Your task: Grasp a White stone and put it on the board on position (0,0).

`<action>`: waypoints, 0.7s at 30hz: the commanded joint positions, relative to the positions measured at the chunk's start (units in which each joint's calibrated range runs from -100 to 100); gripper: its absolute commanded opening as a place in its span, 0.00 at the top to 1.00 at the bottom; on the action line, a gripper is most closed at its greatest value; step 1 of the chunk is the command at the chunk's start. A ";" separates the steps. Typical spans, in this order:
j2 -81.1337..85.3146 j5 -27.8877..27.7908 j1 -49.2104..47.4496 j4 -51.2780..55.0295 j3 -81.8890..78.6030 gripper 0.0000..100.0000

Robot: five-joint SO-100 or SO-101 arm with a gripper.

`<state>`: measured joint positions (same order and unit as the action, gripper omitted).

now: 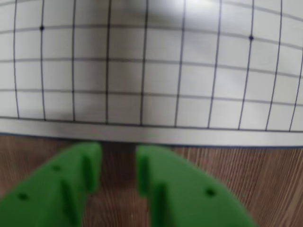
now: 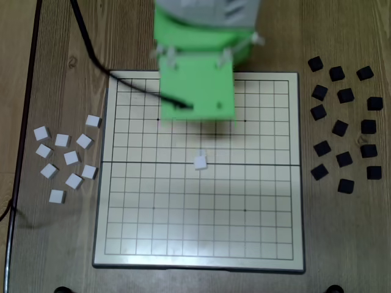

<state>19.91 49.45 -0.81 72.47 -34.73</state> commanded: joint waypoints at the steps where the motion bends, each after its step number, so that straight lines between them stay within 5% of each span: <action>1: 15.66 0.05 -0.06 -2.32 -11.16 0.94; 21: 53.39 -0.05 0.58 -3.64 -54.73 0.94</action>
<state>69.86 49.01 0.05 68.27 -87.75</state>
